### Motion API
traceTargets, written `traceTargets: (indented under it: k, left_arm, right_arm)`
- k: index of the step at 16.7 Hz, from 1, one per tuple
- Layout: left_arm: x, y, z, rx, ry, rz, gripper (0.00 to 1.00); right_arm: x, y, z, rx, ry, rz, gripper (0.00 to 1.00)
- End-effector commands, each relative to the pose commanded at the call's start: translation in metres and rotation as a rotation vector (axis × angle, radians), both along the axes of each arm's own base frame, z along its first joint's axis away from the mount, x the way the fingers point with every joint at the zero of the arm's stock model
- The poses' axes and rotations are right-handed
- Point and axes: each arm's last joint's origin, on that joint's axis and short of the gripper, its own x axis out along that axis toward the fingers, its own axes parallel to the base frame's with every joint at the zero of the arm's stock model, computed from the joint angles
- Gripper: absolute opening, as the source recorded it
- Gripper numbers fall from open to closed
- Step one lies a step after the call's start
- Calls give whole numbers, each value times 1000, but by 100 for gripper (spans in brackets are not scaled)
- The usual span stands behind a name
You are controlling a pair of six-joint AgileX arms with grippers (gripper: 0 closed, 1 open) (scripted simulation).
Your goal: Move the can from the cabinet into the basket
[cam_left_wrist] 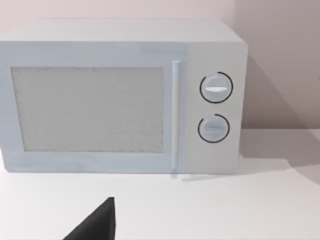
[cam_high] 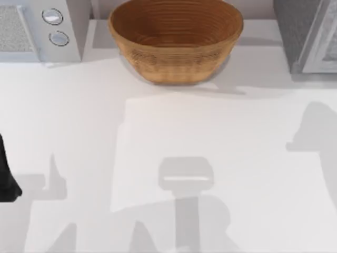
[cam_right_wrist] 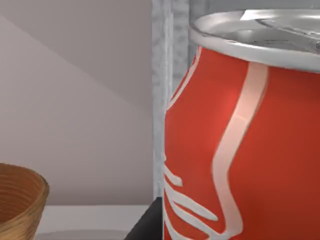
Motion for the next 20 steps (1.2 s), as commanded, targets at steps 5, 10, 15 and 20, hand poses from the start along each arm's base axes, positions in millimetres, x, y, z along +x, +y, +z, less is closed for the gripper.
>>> traceTargets:
  k: [5,10,15,20]
  left_arm:
    - [0,0,0,0,0,0,100]
    - [0,0,0,0,0,0,100]
    - [0,0,0,0,0,0,100]
    - [0,0,0,0,0,0,100]
  right_arm:
    - [96,57,61,3,6,0,0]
    - [201,157,49,0,26,2,0]
    - [258,252,-14,-8,43,4,0]
    - [271,293,-48,-6,42,5,0]
